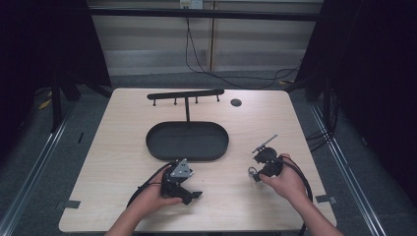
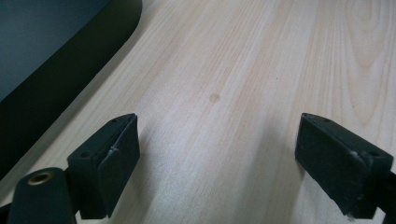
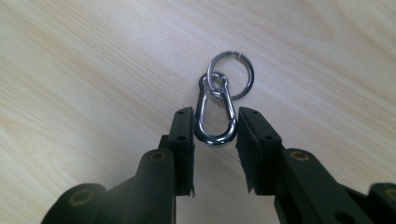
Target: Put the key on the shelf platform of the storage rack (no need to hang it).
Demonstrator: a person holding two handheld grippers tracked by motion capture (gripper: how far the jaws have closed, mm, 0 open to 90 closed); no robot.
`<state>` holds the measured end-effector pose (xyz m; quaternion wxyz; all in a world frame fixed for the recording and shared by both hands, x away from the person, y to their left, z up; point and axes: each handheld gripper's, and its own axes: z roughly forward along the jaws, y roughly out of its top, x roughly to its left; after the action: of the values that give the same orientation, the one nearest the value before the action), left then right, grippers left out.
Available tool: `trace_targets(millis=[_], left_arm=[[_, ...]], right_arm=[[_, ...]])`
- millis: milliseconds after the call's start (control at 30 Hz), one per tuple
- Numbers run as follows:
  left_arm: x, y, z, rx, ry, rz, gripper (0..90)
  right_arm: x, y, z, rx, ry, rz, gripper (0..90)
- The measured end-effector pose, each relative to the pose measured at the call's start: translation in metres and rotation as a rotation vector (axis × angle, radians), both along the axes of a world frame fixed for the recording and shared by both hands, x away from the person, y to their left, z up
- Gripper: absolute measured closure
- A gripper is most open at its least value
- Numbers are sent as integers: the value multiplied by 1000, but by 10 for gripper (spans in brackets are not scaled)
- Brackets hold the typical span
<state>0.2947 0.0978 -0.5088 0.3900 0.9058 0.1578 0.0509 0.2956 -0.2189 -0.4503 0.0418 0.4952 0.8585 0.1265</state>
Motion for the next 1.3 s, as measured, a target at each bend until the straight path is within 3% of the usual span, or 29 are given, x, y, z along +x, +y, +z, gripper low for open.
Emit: trace_targets(millis=[200,567,1300], left_arm=[[0,0,0,0,0,0,135],[0,0,0,1,0,0,135],[0,0,0,1,-4,-1,135]], right_arm=[[4,8,15,17,8,26,687],[13,22,38,2,-28,72,686],[29,36,65,43,-59,79,687]])
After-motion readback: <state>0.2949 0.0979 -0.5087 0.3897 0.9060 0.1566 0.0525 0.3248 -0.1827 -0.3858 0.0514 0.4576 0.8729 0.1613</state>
